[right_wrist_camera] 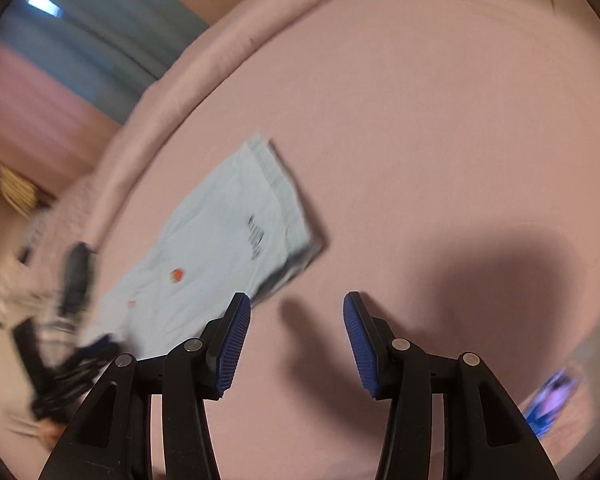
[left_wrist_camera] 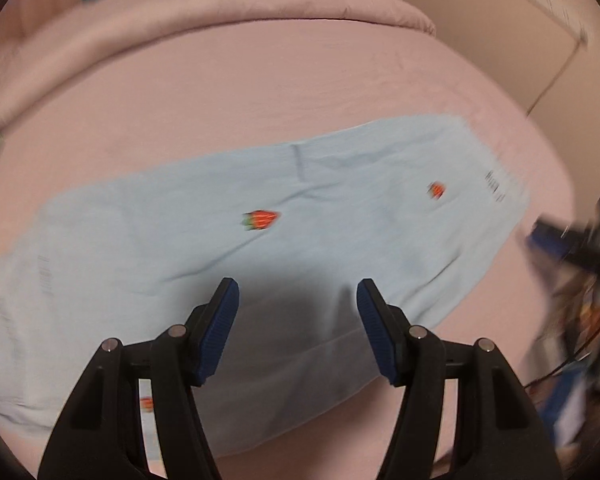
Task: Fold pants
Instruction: 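Grasp the leg hems with the right tool and lift toward the waistband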
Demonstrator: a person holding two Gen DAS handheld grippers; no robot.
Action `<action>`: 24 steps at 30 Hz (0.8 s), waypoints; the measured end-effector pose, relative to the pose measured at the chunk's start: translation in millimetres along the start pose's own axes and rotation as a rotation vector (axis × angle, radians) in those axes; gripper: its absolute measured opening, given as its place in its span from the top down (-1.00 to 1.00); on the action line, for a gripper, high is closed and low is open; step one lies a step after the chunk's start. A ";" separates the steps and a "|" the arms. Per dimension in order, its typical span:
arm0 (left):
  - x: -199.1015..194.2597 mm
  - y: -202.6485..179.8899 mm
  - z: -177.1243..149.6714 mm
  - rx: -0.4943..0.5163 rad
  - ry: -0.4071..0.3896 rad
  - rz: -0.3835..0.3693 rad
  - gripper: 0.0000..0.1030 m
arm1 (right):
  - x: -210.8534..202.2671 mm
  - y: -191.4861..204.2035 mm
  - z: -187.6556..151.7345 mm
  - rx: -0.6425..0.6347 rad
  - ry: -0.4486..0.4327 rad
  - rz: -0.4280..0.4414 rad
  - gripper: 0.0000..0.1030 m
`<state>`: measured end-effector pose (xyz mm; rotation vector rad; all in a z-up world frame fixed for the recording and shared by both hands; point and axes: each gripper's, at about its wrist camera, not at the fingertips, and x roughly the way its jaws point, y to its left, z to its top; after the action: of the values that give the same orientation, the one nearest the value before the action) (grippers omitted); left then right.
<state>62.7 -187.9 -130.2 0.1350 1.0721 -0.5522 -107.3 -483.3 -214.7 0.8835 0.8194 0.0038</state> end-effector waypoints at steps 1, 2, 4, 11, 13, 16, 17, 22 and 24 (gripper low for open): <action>4.9 2.2 2.6 -0.043 0.009 -0.043 -0.19 | 4.0 0.8 -0.7 0.005 0.000 0.020 0.05; 7.8 2.4 3.9 -0.078 0.013 -0.077 -0.19 | 7.0 2.6 0.1 0.004 -0.003 0.026 0.05; 13.2 3.1 5.6 -0.147 0.014 -0.143 -0.19 | 15.5 8.7 3.3 0.011 -0.012 0.037 0.05; 30.9 11.5 3.7 -0.314 0.035 -0.242 -0.20 | 32.7 11.8 14.8 0.048 -0.121 0.032 0.13; 30.9 13.2 6.1 -0.327 0.040 -0.254 -0.20 | 33.4 8.5 14.9 0.067 -0.145 0.027 0.56; 28.3 18.2 7.7 -0.348 0.051 -0.279 -0.20 | 31.8 13.1 19.0 0.089 -0.152 0.051 0.75; 27.6 21.9 7.4 -0.369 0.055 -0.298 -0.20 | 28.0 23.2 21.1 0.057 -0.165 0.051 0.76; 17.9 43.8 6.0 -0.483 0.050 -0.398 -0.24 | 6.2 108.3 18.9 -0.248 -0.229 0.053 0.77; 7.3 50.2 4.1 -0.530 0.020 -0.490 -0.33 | 9.3 140.5 8.6 -0.365 -0.224 0.051 0.77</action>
<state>93.2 -149.0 -142.4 -0.6016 1.2425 -0.6818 -50.7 -394.2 -121.2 0.5470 0.5622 0.0950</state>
